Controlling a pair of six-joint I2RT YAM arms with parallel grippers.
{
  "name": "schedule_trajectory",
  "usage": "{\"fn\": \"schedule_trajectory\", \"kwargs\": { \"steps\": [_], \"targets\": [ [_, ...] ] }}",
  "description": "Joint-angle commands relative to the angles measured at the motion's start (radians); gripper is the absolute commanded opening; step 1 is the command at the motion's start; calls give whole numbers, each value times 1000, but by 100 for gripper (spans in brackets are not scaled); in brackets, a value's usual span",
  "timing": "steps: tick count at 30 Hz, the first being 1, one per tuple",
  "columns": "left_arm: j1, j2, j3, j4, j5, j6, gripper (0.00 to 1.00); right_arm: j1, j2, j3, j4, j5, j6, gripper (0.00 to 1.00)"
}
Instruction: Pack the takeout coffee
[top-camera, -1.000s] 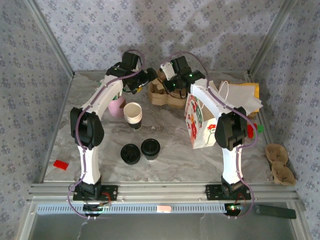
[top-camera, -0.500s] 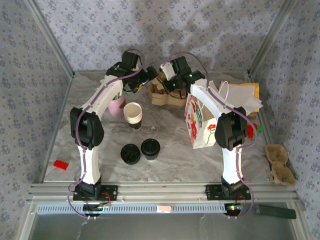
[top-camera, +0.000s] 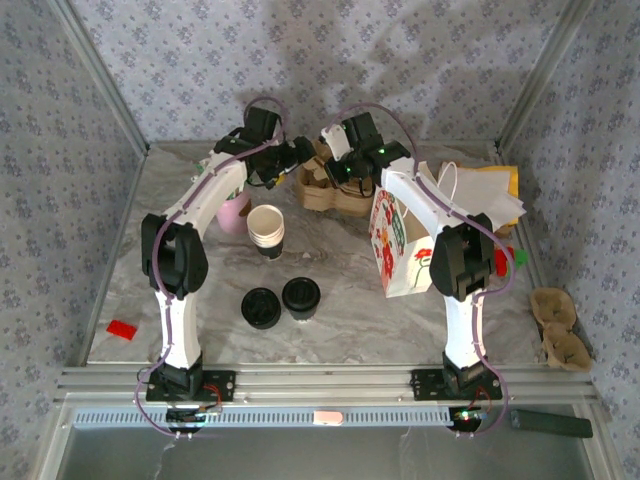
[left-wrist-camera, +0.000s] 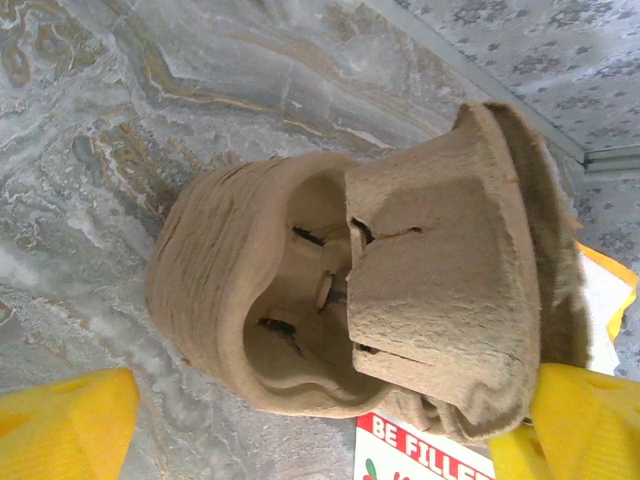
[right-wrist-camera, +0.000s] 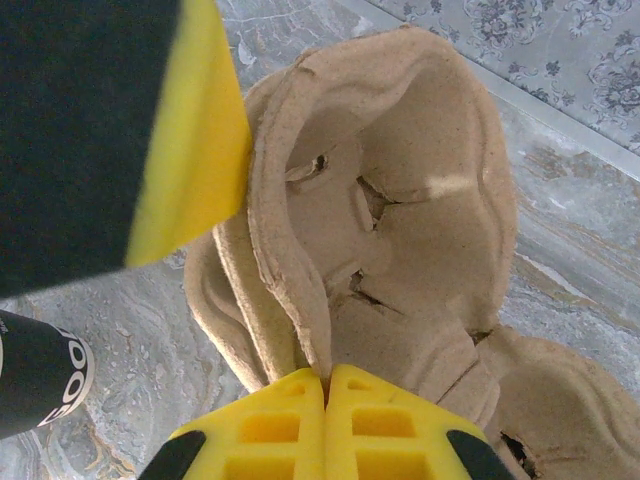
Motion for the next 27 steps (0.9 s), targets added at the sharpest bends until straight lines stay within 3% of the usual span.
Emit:
{"fn": "schedule_trajectory", "kwargs": {
  "steps": [1,27],
  "targets": [
    [6,-25,-9,15,14,-6,100,-11,-17,17,5,-13,21,0],
    [30,-44,-84,37,15,-14,100,-24,-6,43,-4,9,81,0]
  ]
}}
